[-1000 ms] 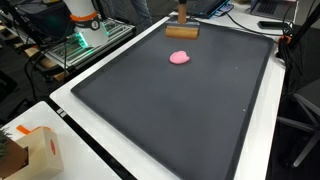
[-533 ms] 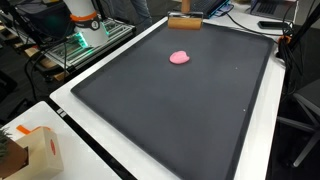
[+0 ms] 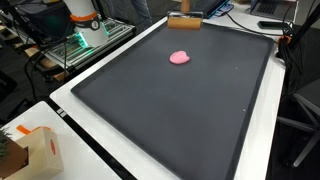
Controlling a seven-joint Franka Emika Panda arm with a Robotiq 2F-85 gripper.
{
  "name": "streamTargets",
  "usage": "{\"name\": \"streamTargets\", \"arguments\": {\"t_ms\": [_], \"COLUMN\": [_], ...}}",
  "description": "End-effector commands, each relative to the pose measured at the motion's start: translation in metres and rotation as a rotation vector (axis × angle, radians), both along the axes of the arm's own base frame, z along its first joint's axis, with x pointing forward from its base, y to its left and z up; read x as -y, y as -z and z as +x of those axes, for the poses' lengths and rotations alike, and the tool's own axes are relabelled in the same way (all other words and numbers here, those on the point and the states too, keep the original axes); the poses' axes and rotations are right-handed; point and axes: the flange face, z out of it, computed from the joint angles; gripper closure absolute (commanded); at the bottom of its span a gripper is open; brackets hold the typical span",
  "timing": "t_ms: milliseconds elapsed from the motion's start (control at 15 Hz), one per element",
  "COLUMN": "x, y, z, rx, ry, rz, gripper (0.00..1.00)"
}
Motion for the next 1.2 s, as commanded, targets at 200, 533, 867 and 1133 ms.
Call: {"name": "streamTargets", "arguments": {"t_ms": [200, 533, 867, 1133], "x": [0.000, -0.036, -0.089, -0.128], "y": [0.000, 0.000, 0.011, 0.029], "z": [0.000, -0.007, -0.019, -0.022], "rx": [-0.001, -0.022, -0.043, -0.013], "ry": [0.000, -0.071, -0.053, -0.029], "rz": [0.000, -0.079, -0.183, -0.244], "gripper": [0.51, 0.76, 0.76, 0.76]}}
